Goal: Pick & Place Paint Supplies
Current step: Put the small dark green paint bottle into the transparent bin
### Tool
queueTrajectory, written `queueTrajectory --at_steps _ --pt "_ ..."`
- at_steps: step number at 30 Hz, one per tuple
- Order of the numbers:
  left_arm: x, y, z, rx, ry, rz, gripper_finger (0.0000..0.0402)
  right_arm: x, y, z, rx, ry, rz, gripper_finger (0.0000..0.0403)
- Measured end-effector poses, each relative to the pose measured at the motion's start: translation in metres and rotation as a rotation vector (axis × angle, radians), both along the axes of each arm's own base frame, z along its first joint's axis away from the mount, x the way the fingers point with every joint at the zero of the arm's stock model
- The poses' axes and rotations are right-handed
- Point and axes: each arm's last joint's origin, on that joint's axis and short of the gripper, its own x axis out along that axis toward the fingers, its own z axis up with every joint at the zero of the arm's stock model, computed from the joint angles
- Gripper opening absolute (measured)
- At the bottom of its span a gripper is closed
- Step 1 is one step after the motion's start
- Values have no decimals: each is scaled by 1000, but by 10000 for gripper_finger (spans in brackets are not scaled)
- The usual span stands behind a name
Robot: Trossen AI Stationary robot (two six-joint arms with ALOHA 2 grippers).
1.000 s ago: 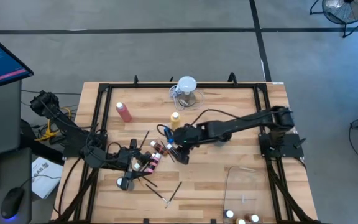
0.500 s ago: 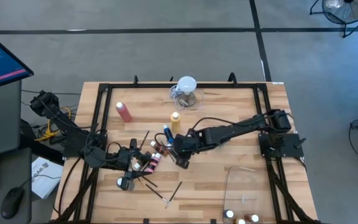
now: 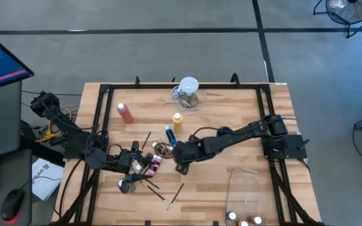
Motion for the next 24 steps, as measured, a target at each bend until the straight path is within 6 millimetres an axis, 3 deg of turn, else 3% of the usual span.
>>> queueTrajectory --at_steps 4,9,20,24 --pt "-4 1 5 -13 -15 -3 209 3 1 -20 -9 50 -7 250" --pt "-9 -1 7 -18 -24 -27 209 6 -5 -30 -12 65 -26 255" --pt "-9 -2 7 -11 -21 -27 209 7 -8 -29 -13 62 -31 253" --pt "-9 -2 7 -11 -22 -27 209 7 -10 -29 -12 66 -34 226"
